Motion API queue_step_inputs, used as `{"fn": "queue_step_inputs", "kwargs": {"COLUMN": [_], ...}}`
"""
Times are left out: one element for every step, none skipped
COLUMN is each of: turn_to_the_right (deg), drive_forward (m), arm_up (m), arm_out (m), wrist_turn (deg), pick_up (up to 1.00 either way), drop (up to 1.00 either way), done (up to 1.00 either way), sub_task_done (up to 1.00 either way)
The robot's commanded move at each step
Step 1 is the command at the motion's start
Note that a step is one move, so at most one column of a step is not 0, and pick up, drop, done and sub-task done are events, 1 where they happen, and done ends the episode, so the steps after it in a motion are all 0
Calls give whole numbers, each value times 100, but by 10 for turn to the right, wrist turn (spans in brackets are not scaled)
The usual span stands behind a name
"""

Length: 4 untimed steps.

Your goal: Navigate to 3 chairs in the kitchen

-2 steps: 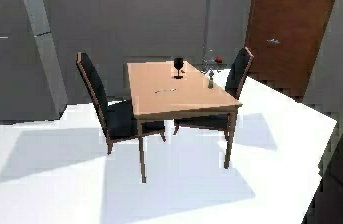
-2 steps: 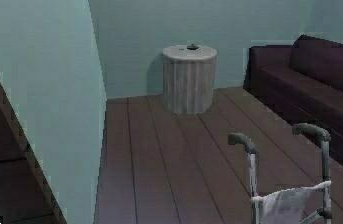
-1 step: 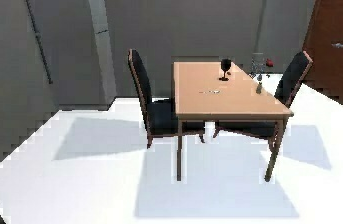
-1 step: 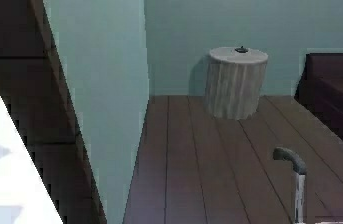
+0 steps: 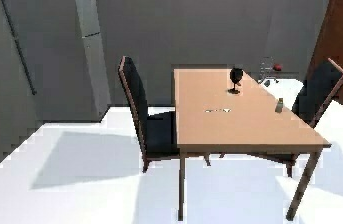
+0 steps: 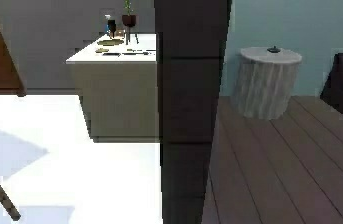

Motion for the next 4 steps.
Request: {"fn": "queue_step_inputs", "kwargs": {"turn_to_the_right": [-390,0,-450,-90], "drive_forward": [0,45,0,0], "arm_up": [0,0,0,0], "arm_out": [0,0,0,0], "wrist_turn": [0,0,0,0], "pick_up": [0,0,0,0], "drop": [0,0,0,0], "done": [0,0,0,0], "sub_task_done": [0,0,0,0]}}
